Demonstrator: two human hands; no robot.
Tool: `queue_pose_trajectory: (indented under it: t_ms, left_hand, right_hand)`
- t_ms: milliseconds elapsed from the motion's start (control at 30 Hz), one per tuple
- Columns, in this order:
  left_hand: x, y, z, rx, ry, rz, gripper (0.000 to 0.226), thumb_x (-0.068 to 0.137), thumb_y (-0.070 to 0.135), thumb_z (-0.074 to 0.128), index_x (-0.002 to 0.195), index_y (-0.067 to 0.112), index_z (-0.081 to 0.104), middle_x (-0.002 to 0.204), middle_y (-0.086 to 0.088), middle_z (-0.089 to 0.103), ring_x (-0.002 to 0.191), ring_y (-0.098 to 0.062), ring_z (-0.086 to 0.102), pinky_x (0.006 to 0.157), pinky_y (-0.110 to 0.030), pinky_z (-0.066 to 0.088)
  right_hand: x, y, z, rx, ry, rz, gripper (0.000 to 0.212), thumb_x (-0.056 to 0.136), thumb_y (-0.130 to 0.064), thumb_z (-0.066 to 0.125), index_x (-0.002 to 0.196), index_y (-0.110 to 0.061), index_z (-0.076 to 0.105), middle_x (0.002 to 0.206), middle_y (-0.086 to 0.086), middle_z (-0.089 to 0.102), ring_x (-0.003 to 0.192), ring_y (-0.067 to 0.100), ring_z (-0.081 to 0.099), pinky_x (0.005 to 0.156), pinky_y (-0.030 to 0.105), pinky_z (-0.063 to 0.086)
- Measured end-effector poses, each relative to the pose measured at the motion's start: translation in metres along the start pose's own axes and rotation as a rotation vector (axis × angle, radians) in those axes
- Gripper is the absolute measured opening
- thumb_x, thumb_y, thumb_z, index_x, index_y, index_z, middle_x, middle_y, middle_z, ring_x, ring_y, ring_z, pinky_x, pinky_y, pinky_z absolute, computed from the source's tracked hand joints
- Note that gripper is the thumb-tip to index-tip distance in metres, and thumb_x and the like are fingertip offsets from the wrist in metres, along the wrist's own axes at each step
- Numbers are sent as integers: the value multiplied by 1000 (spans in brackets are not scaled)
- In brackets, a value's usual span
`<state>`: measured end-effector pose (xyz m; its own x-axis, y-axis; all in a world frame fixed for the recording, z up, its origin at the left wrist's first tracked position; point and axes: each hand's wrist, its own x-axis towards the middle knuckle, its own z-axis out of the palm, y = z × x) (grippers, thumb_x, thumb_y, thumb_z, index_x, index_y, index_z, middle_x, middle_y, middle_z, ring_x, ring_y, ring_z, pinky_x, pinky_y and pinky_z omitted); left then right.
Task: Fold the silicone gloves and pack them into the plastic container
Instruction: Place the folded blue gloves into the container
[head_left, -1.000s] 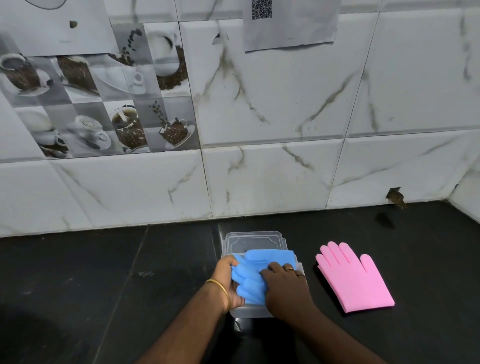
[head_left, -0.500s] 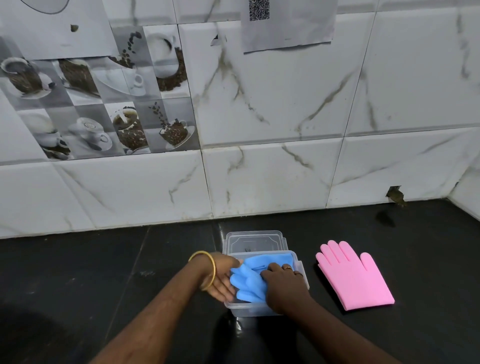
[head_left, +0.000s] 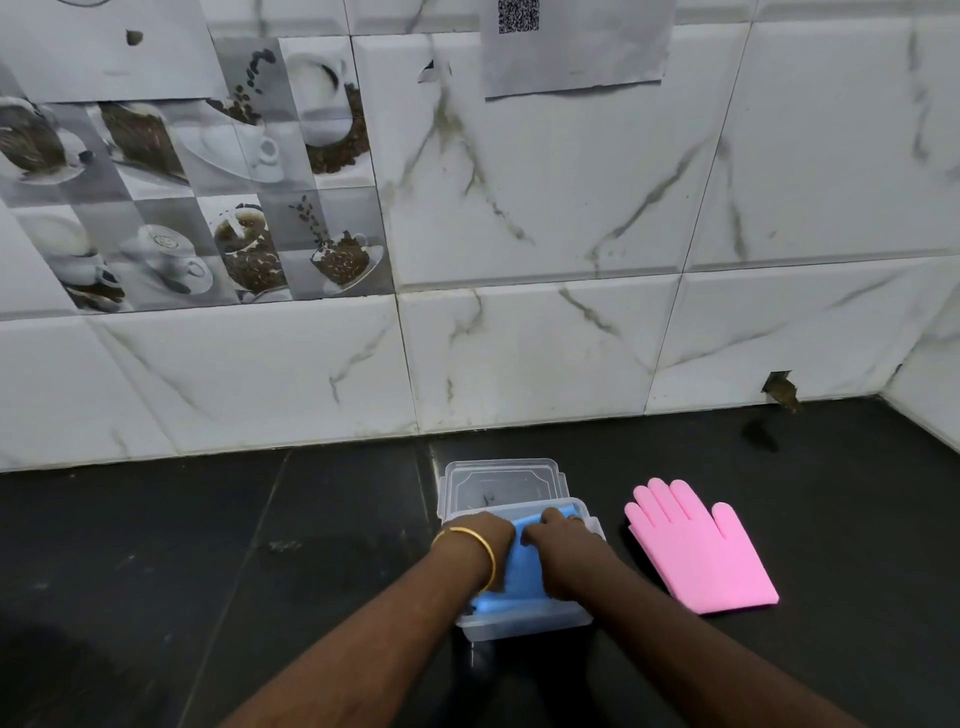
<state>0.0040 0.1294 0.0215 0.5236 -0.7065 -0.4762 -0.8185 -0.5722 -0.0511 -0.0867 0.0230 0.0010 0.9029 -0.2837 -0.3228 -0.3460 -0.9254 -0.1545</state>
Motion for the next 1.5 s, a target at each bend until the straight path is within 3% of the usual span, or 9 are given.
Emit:
queue_pose_trajectory:
  t_ms: [267, 567, 800, 933, 1300, 1400, 1500]
  left_hand:
    - [14, 11, 30, -135, -7, -62, 75, 82, 22, 71, 145, 14, 32, 139, -14, 52, 127, -34, 53, 104, -45, 42]
    - [16, 14, 29, -137, -69, -71, 88, 82, 23, 70, 152, 15, 16, 145, -17, 45, 131, -35, 47, 107, -50, 39]
    - [8, 11, 24, -167, 50, -93, 69, 82, 19, 69, 141, 14, 35, 141, -14, 42, 129, -36, 47, 103, -46, 42]
    - [6, 13, 20, -188, 32, -113, 75, 80, 26, 73, 143, 14, 33, 142, -15, 39, 131, -37, 44, 104, -49, 41]
    - [12, 20, 23, -204, 0, -181, 74, 81, 21, 72, 142, 14, 32, 142, -17, 37, 128, -42, 46, 106, -51, 41]
    - [15, 10, 26, -216, -12, -195, 76, 80, 22, 72, 144, 16, 30, 144, -15, 36, 130, -42, 45, 106, -52, 41]
    - [11, 50, 13, -243, -23, -250, 77, 78, 20, 74, 143, 17, 32, 143, -15, 38, 130, -39, 46, 106, -50, 42]
  right_hand:
    - [9, 5, 4, -44, -55, -30, 59, 84, -8, 60, 138, -24, 44, 137, 8, 40, 124, 35, 45, 98, 45, 47]
    - [8, -6, 6, -70, 12, -13, 40, 94, -14, 51, 133, -15, 43, 137, 13, 43, 126, 38, 44, 99, 47, 43]
    - [-2, -5, 3, -128, 117, 0, 33, 100, -17, 42, 131, -17, 48, 136, 9, 44, 126, 32, 47, 93, 43, 46]
    - [0, -2, 4, -143, 48, -15, 36, 99, -19, 46, 135, -14, 50, 140, 11, 40, 128, 34, 45, 99, 43, 45]
    - [8, -2, 7, -138, -12, -79, 55, 92, -8, 56, 144, -17, 40, 141, 13, 39, 129, 43, 42, 105, 48, 40]
    - [6, -14, 3, -169, -8, -110, 48, 94, -7, 52, 141, -11, 42, 138, 16, 43, 125, 41, 47, 103, 47, 41]
    - [-9, 28, -5, -174, 33, -224, 38, 97, -9, 48, 134, -11, 49, 130, 16, 51, 121, 37, 53, 98, 44, 45]
